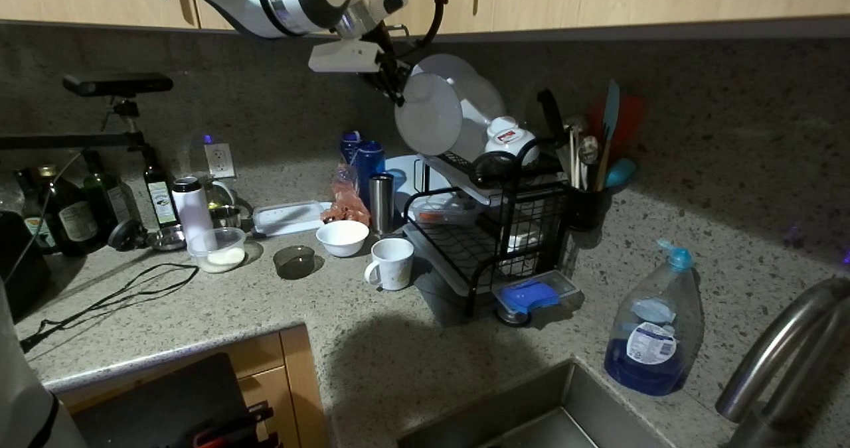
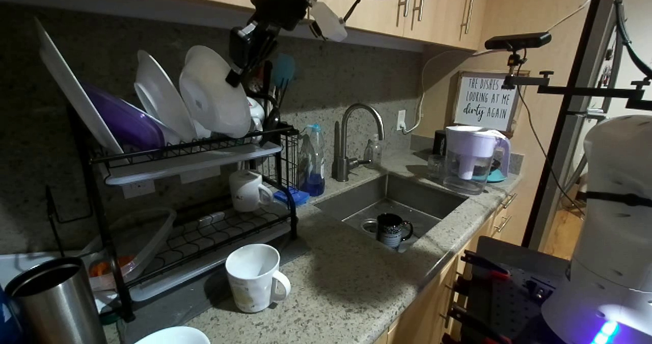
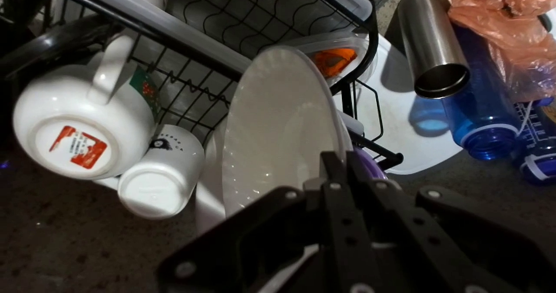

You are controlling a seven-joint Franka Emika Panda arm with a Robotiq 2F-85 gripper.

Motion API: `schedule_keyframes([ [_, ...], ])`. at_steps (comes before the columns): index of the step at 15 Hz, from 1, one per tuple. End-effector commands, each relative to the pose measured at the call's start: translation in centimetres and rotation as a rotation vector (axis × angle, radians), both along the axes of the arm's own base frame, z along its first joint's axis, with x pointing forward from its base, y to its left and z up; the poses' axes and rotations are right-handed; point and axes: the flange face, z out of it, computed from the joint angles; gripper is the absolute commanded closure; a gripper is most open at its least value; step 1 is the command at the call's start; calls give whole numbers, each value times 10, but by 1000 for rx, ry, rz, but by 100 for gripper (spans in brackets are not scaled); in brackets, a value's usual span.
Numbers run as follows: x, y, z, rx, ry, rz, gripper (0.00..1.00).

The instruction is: Move the bowl from the dish rack to the counter

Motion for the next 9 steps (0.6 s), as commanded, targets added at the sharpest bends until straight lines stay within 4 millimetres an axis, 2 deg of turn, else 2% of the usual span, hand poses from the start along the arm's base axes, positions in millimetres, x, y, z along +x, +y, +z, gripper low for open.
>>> schedule_keyframes([
  [1, -7, -9, -11, -32, 28, -29, 95],
  [9, -13, -13, -9, -40, 24, -33, 95],
])
